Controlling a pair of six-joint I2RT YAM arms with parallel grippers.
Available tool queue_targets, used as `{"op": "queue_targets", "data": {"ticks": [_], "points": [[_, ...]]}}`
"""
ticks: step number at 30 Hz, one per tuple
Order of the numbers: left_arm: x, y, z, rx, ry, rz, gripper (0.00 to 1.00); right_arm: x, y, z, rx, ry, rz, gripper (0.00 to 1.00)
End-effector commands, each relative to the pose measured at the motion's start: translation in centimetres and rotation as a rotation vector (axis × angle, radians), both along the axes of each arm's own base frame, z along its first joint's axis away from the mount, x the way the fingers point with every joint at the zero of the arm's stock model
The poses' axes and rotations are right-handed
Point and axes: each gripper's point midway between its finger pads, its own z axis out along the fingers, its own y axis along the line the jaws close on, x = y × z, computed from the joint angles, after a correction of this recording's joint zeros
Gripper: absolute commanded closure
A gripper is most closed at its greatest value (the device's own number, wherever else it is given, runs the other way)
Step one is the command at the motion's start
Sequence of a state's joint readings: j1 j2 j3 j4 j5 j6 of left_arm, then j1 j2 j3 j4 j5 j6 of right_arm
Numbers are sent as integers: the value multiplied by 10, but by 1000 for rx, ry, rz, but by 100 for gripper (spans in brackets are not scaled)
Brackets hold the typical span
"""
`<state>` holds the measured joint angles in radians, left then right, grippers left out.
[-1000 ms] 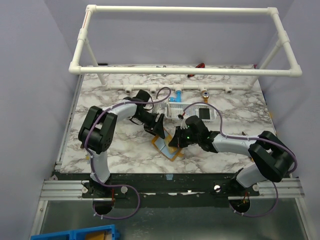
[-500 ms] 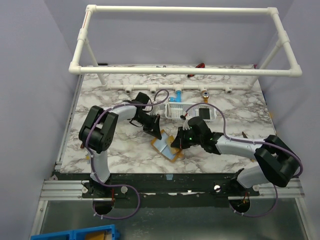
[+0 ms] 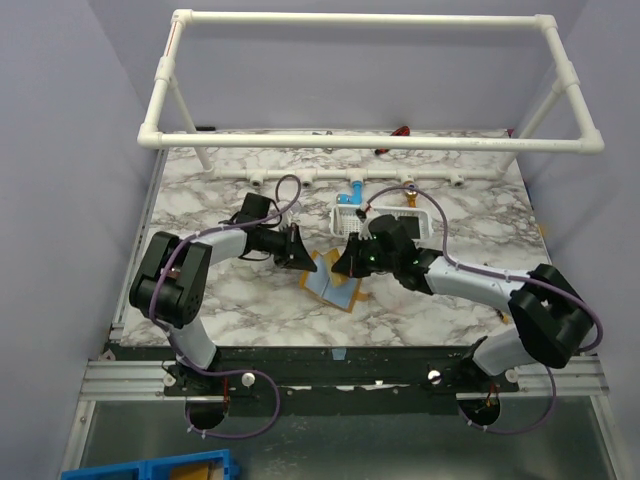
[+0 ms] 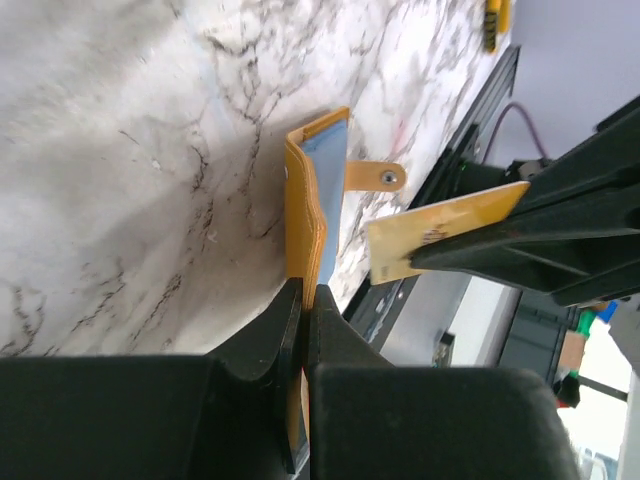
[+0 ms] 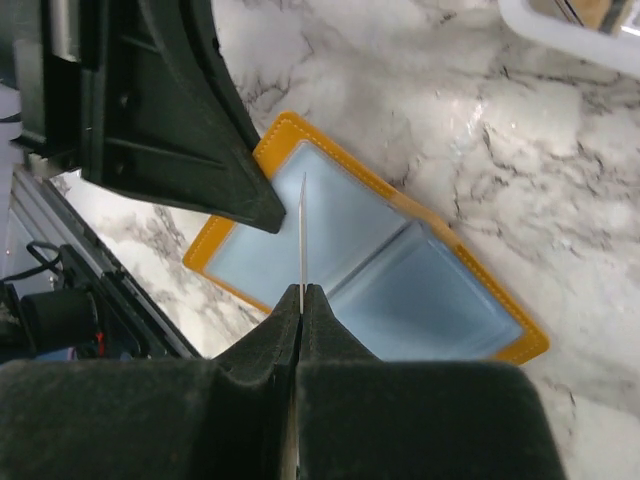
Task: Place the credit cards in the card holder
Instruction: Insert the credit card into the card holder.
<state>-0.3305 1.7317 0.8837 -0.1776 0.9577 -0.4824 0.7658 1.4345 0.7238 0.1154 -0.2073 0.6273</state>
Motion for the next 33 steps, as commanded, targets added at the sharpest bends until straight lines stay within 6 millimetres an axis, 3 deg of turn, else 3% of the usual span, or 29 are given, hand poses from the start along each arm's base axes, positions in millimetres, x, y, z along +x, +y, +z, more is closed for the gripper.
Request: {"op": "queue_targets", "data": {"ticks": [1, 9, 14, 17, 20, 24, 28, 33], "points": [[19, 12, 18, -74, -44, 100, 100, 8, 22, -11, -11, 24, 20, 99], [27, 39, -10, 18, -47, 190, 100, 22, 42, -42, -77, 50, -5, 99], [25, 47, -19, 91, -65, 183, 100, 21, 32, -63, -149, 72, -23, 99], [28, 55, -25, 163, -91, 178, 80, 16, 20, -75, -196, 86, -36, 99], [30, 64, -30, 235, -111, 155, 71, 10, 12, -85, -231, 106, -34, 99], [35, 71, -28, 309, -121, 137, 43, 8, 9, -86, -245, 101, -26, 99], [46, 73, -13, 362, -221, 90, 34, 7, 9, -84, -253, 95, -3, 99], [38, 58, -6, 429, -404, -102, 33, 12, 22, -70, -218, 78, 29, 99]]}}
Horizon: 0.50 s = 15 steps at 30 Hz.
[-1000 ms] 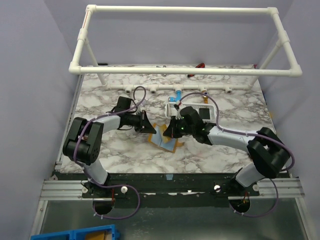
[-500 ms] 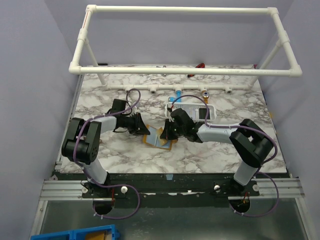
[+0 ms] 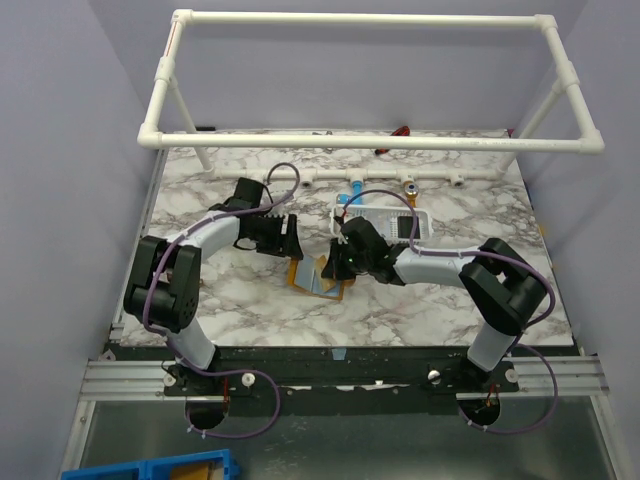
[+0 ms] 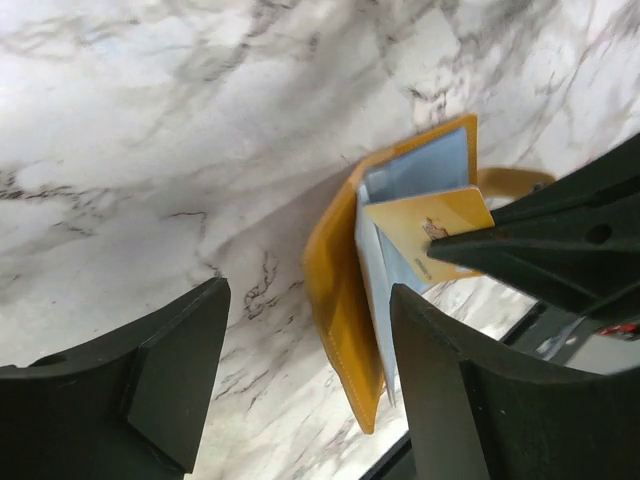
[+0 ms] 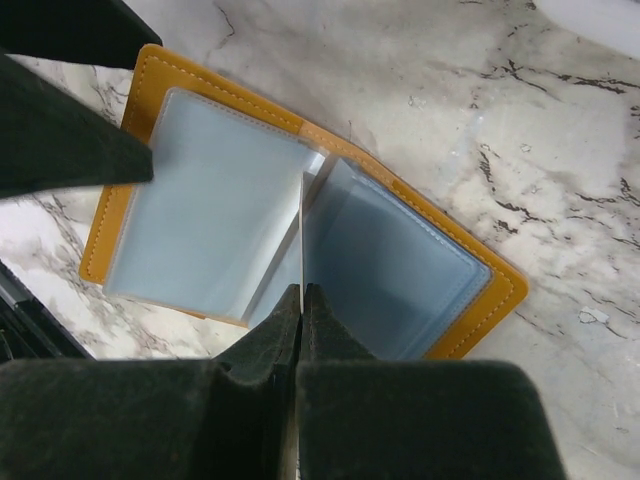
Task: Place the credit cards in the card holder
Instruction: Insert the credit card into the card holder.
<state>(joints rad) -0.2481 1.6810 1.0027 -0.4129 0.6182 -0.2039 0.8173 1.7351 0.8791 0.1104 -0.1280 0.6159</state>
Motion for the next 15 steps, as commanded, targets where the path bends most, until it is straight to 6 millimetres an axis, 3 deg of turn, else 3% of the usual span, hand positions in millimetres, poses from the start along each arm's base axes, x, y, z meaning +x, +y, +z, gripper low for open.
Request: {"op": "queue_targets", "data": {"ticks": [1, 7, 10, 15], "points": [[-14, -8, 10, 109, -167, -245, 33, -5, -4, -5, -59, 12, 38, 99], [-19, -13, 36, 104, -344, -417, 34, -3, 15, 7, -8, 15, 99, 99], [-22, -12, 45, 101, -444, -494, 35, -7, 21, 1, -1, 33, 126, 99], [-11, -8, 51, 161, -588, -601, 36, -11, 22, -17, -32, 71, 145, 99]]}}
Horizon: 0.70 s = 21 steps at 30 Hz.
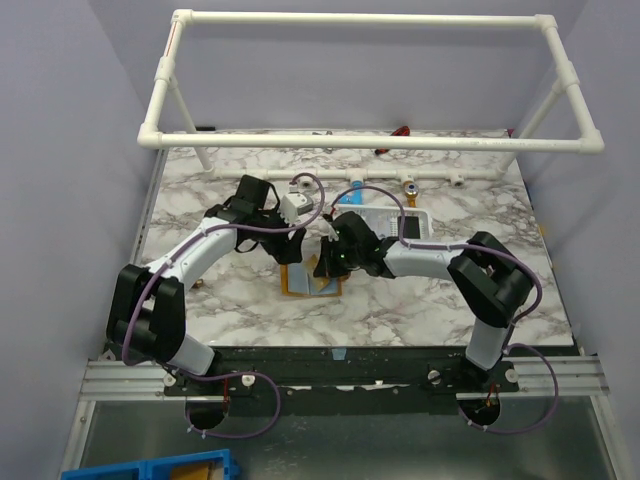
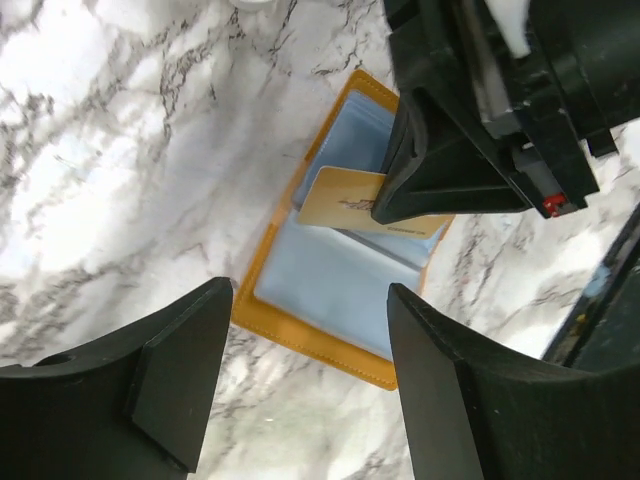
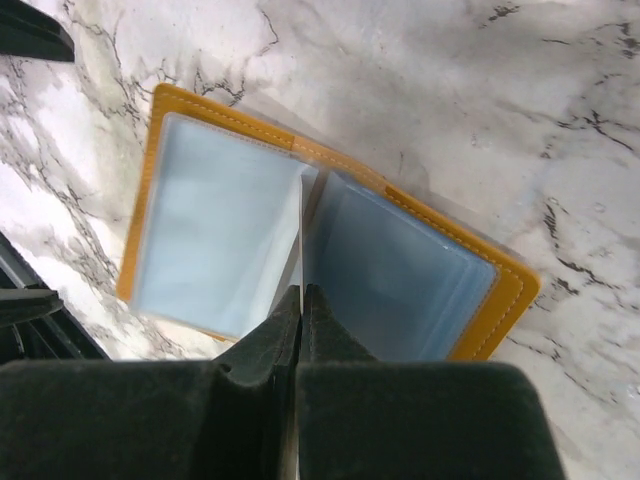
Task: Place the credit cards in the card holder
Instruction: Insert the credit card into the card holder.
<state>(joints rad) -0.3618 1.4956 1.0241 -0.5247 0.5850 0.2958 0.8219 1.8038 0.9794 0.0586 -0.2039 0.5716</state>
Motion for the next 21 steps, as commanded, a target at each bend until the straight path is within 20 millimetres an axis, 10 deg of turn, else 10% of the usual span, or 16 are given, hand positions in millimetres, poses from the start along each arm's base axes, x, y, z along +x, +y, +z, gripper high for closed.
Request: {"op": "queue_targets", "data": {"ticks": [1, 21], "points": [[7, 2, 6, 43, -183, -179, 36, -13, 0, -22, -46, 51, 54, 99], [-27, 19, -71, 329, -349, -528, 57, -17, -5, -24, -50, 75, 27, 99]]}}
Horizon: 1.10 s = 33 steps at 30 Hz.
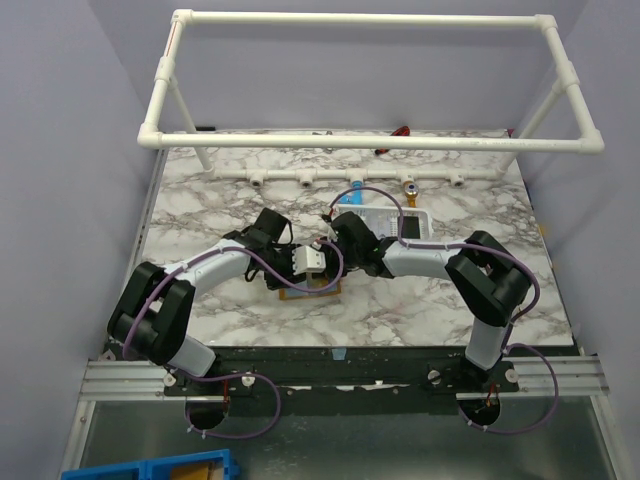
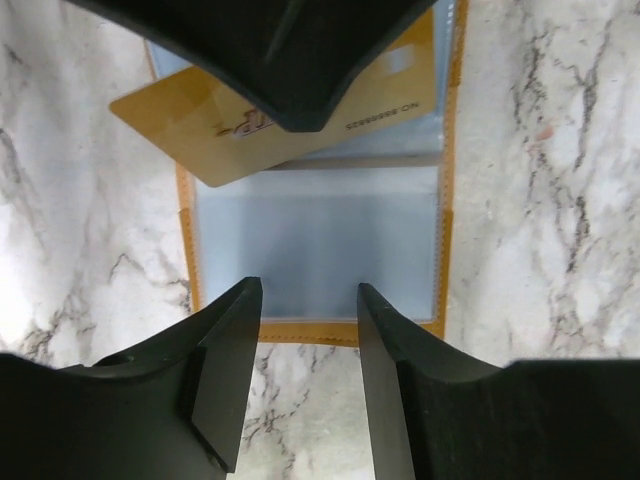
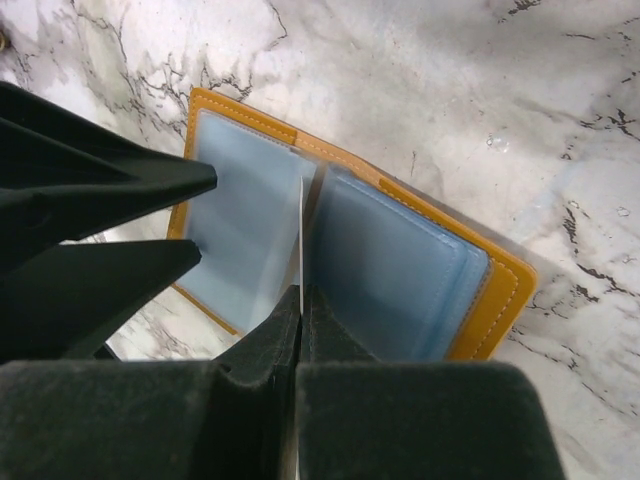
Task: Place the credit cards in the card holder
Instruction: Insert the credit card into the card holder.
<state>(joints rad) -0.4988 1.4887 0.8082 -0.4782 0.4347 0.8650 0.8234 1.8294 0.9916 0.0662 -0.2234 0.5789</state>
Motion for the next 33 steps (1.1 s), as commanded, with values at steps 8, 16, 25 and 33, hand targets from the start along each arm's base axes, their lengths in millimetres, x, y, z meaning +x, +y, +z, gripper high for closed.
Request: {"op": "queue_targets", "data": {"ticks": [8, 16, 25, 33], "points": [[10, 4, 0, 36, -87, -38, 63, -14, -19, -9, -25, 72, -7, 68], [11, 4, -1, 33, -95, -20, 65, -8, -24, 7, 60, 100, -8, 83], [12, 5, -1, 30, -92, 1, 65, -10, -21, 13, 165, 154, -16, 99], [9, 9, -5, 72, -122, -17, 66, -3, -22, 5, 148, 179, -83, 99]]}}
